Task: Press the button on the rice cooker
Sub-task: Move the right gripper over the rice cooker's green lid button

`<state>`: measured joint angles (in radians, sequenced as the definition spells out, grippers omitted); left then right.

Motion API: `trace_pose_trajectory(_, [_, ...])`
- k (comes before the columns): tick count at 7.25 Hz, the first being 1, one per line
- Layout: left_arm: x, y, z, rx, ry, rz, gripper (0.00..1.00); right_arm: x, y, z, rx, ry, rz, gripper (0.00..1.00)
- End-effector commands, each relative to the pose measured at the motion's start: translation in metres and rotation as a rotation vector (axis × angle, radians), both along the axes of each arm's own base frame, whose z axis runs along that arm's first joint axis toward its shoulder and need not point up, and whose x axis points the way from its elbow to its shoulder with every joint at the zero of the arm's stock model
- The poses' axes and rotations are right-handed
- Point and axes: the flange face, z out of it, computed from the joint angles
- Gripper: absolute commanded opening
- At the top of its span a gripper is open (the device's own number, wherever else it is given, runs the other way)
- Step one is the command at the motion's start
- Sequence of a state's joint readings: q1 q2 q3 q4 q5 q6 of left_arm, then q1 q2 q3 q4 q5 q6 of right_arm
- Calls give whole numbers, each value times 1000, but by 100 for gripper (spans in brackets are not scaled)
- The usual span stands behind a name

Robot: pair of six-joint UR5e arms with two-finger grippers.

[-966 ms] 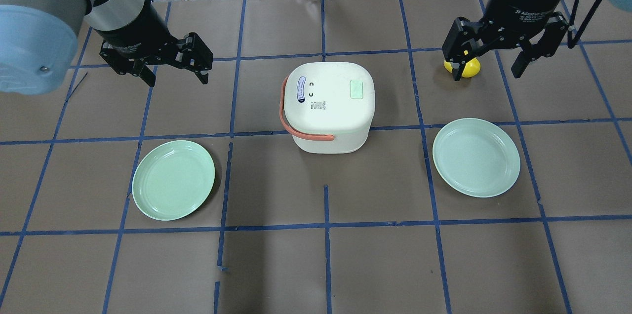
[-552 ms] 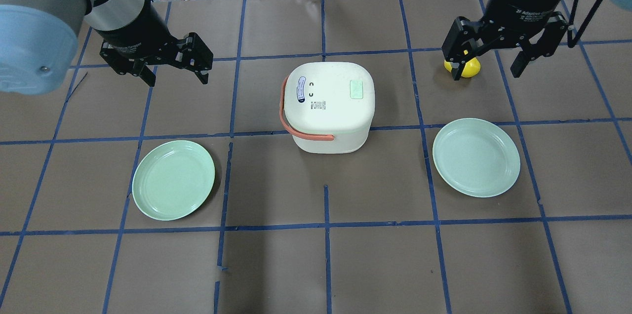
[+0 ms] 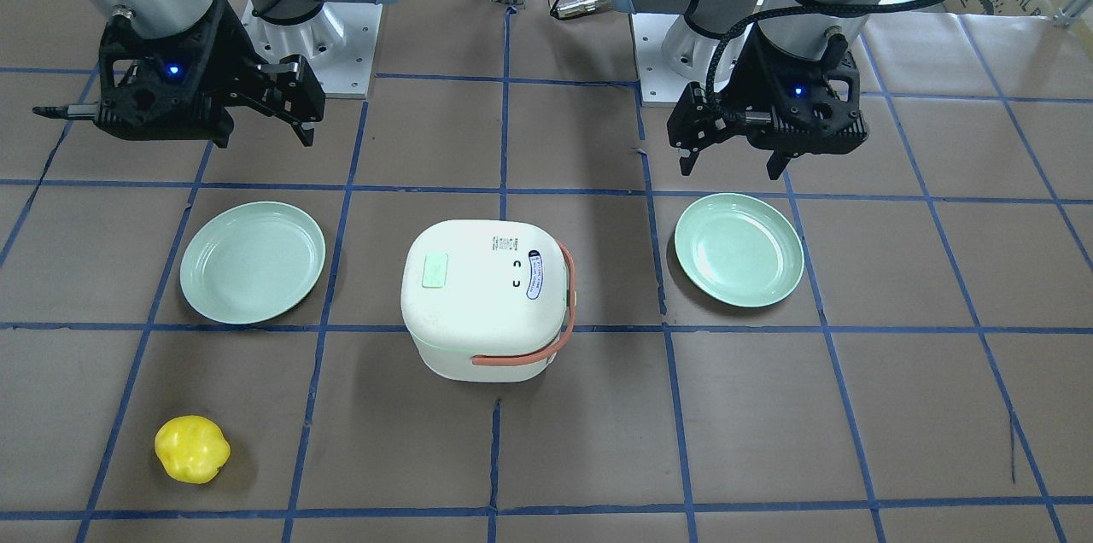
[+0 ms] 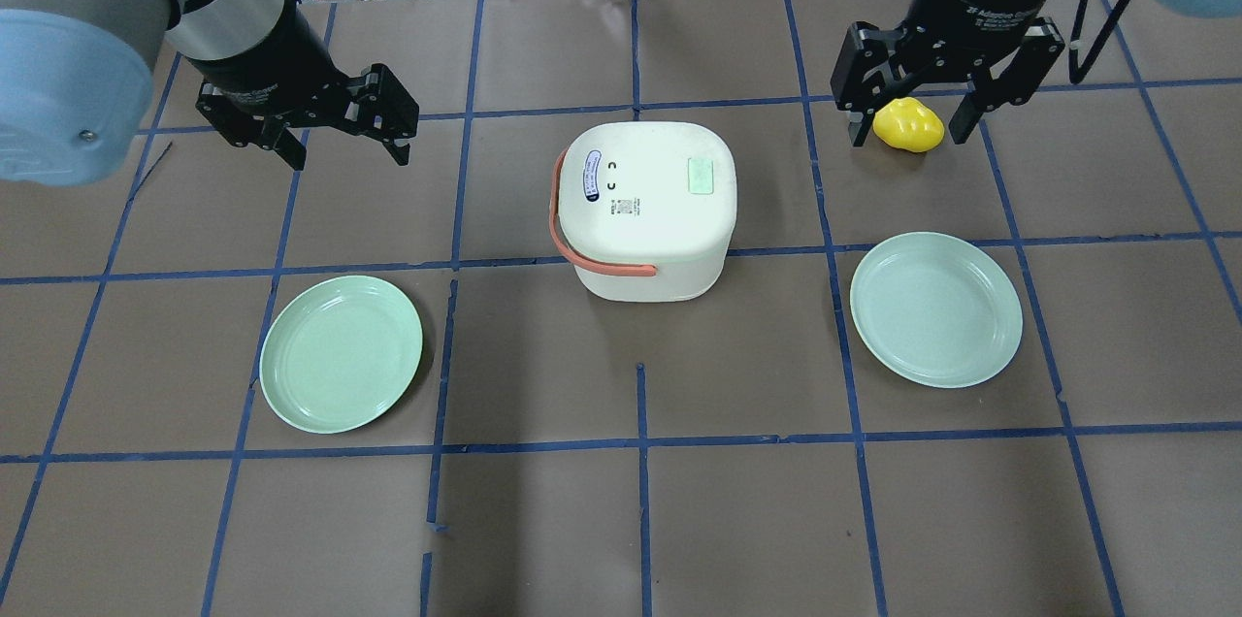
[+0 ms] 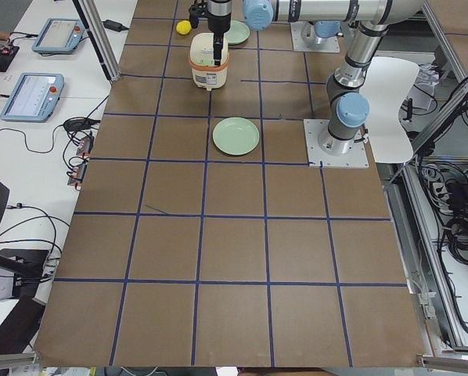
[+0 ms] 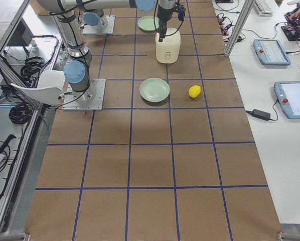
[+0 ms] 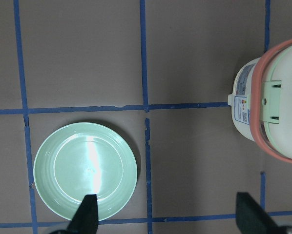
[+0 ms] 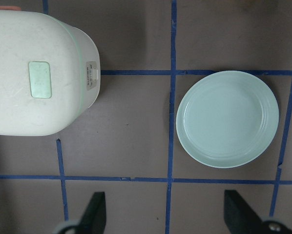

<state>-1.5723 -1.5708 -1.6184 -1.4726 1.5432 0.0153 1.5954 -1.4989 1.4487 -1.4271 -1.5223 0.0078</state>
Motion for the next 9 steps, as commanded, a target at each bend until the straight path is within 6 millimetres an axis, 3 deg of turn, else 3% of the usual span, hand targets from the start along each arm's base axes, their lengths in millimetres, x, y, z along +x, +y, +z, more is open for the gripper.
trace_pose_trajectory(1, [0, 0, 0, 0, 0, 0, 100, 45, -16, -18, -30, 2, -18, 86])
trace_pose_trajectory(3, [0, 0, 0, 0, 0, 0, 100, 90, -41, -38, -70, -2, -6, 82])
trace_pose_trajectory(6, [0, 0, 0, 0, 0, 0, 100, 111, -66, -60, -28, -77, 3, 15])
trace_pose_trajectory(7, [0, 0, 0, 0, 0, 0, 100, 111, -66, -69, -11, -71, 7, 7])
trace_pose_trajectory(9, [0, 0, 0, 0, 0, 0, 100, 110, -63, -78, 11, -67, 8, 6])
